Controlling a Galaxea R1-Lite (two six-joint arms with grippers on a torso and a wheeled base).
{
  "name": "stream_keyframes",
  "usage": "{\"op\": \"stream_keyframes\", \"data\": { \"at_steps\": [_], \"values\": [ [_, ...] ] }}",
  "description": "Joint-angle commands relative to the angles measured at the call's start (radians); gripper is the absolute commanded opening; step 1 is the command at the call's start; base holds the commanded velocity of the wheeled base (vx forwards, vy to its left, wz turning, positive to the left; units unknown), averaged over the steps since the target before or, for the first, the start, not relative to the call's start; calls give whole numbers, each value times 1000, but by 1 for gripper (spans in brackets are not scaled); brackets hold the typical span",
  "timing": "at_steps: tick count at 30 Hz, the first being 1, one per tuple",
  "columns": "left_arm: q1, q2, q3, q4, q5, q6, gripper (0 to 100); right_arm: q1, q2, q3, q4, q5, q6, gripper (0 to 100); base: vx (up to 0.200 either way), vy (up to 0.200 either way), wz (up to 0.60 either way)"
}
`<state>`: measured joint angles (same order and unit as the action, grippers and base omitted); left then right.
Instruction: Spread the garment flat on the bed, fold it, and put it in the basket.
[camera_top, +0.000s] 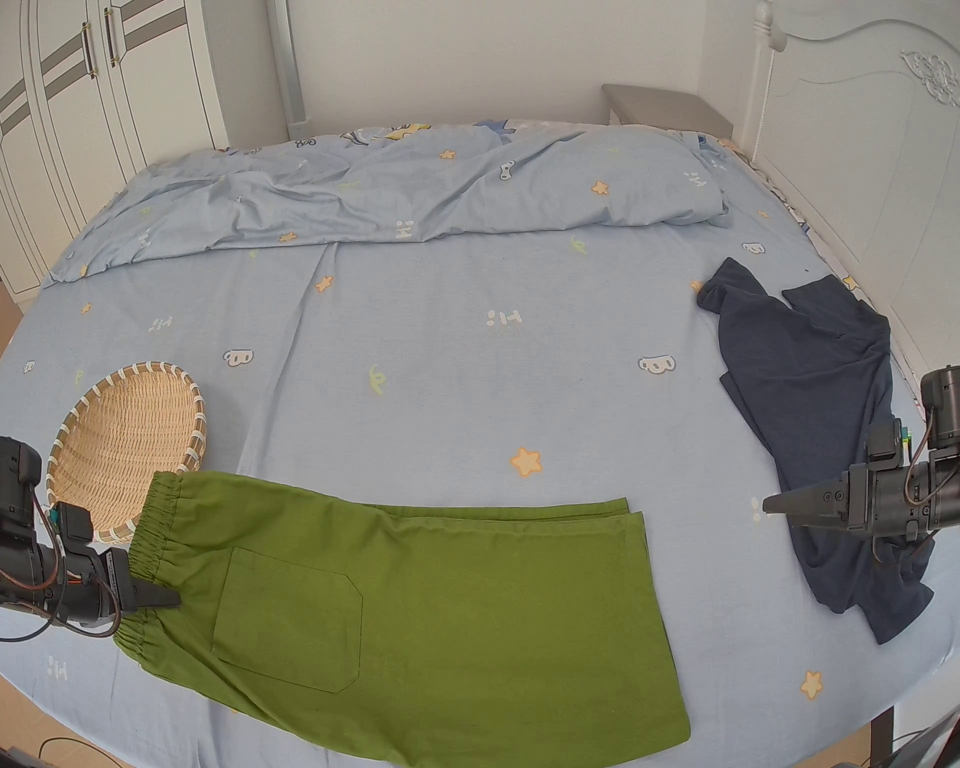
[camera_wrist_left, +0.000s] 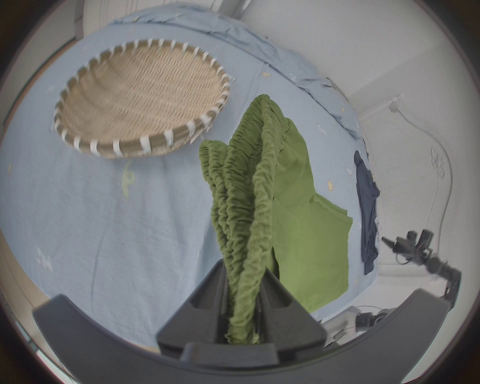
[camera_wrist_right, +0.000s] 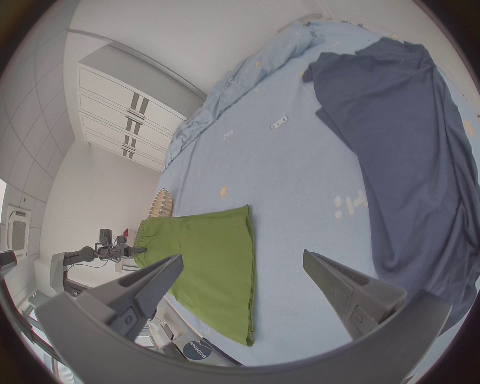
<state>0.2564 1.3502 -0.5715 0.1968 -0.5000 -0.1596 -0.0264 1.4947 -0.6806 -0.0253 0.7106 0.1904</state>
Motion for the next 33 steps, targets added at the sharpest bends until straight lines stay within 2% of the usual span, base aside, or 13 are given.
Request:
{"op": "stream_keyframes", "data": {
  "at_steps": [1, 4, 5, 6, 8, 9, 11, 14, 19, 21, 24, 28, 33],
  "values": [
    [-157, -129, -54, 32, 140, 3, 0, 23, -71, -37, 19, -3, 7, 100, 0, 0, 0],
    [-272, -151, -93, 79, 228, -34, 0, 56, -79, -50, 41, -7, 9, 100, 0, 0, 0],
    [-279, -151, -96, 84, 232, -37, 0, 57, -80, -50, 42, -7, 9, 100, 0, 0, 0],
    [-347, -151, -134, 133, 270, -75, 0, 74, -88, -54, 59, -8, 9, 100, 0, 0, 0],
    [-433, -148, -194, 199, 316, -127, 0, 82, -102, -56, 76, -14, 9, 100, 0, 0, 0],
    [-448, -148, -205, 208, 322, -136, 0, 82, -105, -56, 76, -16, 9, 100, 0, 0, 0],
    [-528, -146, -260, 237, 353, -187, 0, 82, -117, -57, 77, -23, 9, 100, 0, 0, 0],
    [-569, -138, -297, 242, 362, -210, 0, 82, -125, -57, 79, -25, 9, 100, 0, 0, 0],
    [-727, -33, -455, 323, 399, -308, 0, 88, -125, -59, 88, -26, 9, 100, 0, 0, 0],
    [-809, 20, -504, 332, 440, -341, 0, 88, -123, -60, 90, -28, 9, 100, 0, 0, 0],
    [-913, 81, -545, 328, 502, -380, 0, 88, -123, -60, 90, -28, 9, 100, 0, 0, 0],
    [-1023, 152, -554, 326, 541, -445, 0, 86, -123, -62, 90, -30, 9, 100, 0, 0, 0],
    [-1092, 191, -559, 311, 549, -446, 0, 88, -117, -59, 88, -30, 9, 100, 0, 0, 0]
  ]
}}
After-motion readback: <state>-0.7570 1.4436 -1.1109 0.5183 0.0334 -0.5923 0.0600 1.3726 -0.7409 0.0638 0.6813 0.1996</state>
